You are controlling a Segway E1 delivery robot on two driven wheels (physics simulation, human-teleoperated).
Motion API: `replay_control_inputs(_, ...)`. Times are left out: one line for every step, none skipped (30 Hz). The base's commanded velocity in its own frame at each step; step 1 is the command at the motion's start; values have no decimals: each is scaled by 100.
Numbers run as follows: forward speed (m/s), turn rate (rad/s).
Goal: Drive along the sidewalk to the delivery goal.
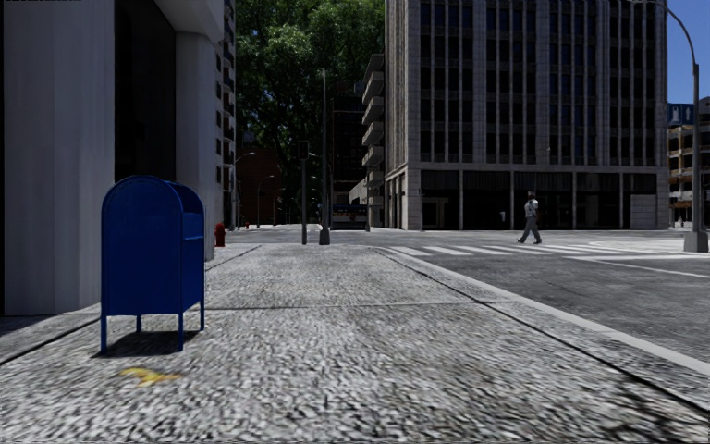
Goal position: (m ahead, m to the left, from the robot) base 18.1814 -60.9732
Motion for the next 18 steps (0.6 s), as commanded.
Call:
replay_control_inputs(200,0)
replay_control_inputs(200,0)
replay_control_inputs(200,0)
replay_control_inputs(200,0)
replay_control_inputs(200,0)
replay_control_inputs(200,0)
replay_control_inputs(200,0)
replay_control_inputs(200,0)
replay_control_inputs(200,0)
replay_control_inputs(200,0)
replay_control_inputs(200,0)
replay_control_inputs(200,0)
replay_control_inputs(200,0)
replay_control_inputs(200,0)
replay_control_inputs(200,0)
replay_control_inputs(200,0)
replay_control_inputs(200,0)
replay_control_inputs(200,0)
